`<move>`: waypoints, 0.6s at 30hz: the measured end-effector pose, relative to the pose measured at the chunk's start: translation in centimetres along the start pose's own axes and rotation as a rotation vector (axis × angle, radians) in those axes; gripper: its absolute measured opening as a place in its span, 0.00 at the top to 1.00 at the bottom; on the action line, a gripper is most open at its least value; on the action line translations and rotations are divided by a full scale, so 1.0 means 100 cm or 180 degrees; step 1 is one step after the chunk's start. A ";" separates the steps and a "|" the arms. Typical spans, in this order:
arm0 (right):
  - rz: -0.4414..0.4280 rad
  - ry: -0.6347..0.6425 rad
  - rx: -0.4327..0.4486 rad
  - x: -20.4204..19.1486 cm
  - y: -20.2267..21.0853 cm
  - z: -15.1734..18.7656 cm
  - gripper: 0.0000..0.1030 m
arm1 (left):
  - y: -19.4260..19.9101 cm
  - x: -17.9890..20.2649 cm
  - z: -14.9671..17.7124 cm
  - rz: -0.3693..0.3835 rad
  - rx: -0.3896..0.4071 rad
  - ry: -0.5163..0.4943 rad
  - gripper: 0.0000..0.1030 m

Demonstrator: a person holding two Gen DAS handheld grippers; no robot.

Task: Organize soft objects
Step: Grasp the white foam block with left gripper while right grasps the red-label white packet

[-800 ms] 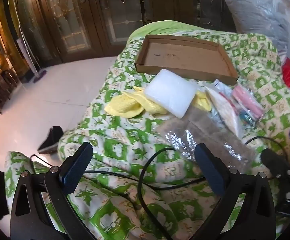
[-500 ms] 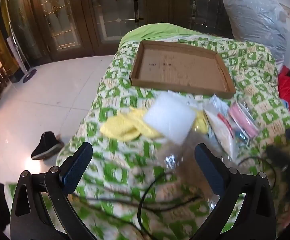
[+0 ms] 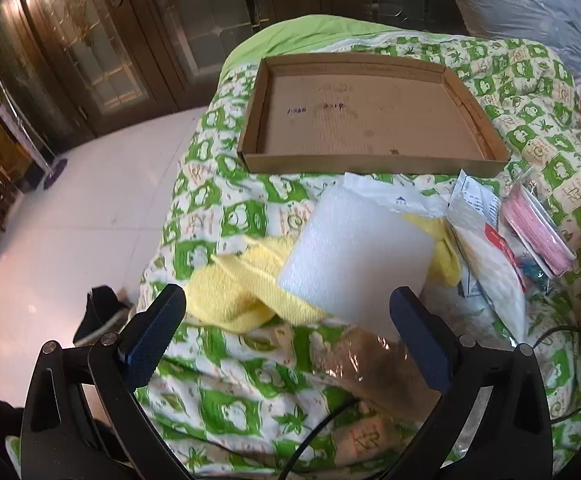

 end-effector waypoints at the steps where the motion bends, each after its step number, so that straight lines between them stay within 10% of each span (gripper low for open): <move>1: -0.0004 0.0012 -0.0033 0.000 -0.002 0.000 0.00 | 0.001 0.000 -0.002 -0.0010 0.0032 -0.0023 0.00; 18: -0.0022 -0.0037 -0.0341 0.023 -0.025 -0.028 0.00 | 0.012 0.005 -0.015 0.0352 0.0018 -0.0340 0.00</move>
Point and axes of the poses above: each gripper's, at about its wrist camera, not at the fingertips, and y roughly against the way its jaws point, x to its right, z to its underside, the point moved 3 cm from there along -y, roughly the way its jaws point, and after that the axes turned 8 degrees about -x, right-handed, at the moved point
